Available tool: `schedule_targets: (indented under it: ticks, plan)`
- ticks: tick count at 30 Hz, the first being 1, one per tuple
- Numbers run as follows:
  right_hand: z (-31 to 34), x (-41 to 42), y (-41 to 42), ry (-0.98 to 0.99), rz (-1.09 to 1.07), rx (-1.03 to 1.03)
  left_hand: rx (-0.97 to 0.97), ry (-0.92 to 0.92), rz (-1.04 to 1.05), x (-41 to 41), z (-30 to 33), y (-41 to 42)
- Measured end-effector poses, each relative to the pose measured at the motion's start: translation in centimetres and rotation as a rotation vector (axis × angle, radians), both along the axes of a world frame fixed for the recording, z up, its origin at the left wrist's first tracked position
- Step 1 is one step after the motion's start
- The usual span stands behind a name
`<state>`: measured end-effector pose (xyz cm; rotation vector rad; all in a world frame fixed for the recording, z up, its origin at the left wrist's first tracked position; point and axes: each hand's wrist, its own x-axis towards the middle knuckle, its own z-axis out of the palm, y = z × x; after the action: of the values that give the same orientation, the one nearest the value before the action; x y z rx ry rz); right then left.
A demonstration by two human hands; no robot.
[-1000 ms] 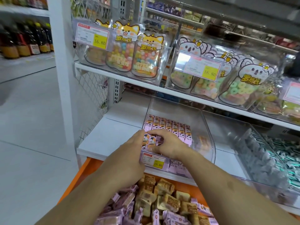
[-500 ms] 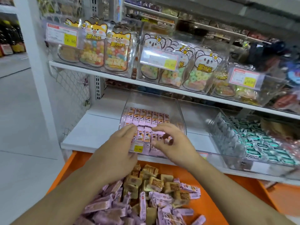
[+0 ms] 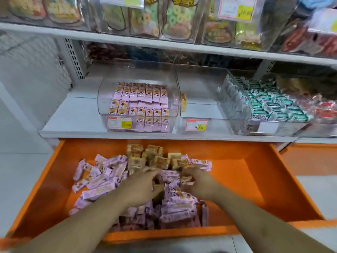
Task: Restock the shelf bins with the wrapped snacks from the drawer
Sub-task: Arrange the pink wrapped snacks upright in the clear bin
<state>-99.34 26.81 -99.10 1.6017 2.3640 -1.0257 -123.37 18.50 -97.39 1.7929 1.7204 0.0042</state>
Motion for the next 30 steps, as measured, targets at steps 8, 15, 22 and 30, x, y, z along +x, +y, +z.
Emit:
schedule_targets:
  ticks: [8,15,22,30]
  plan:
    - [-7.5,0.8,1.1,-0.143,0.093,-0.157,-0.209,0.096,0.021,-0.3,-8.5,3.5]
    - [-8.8,0.5,2.1,-0.209,0.106,-0.148,-0.117,0.027,0.167,0.2,-12.0,4.4]
    - [-7.3,0.9,1.3,-0.192,0.137,-0.059,0.098,-0.175,0.418,0.0,-10.3,3.5]
    - [0.9,0.7,0.8,-0.095,0.175,0.109,0.017,-0.455,0.577,0.6,-4.0,2.6]
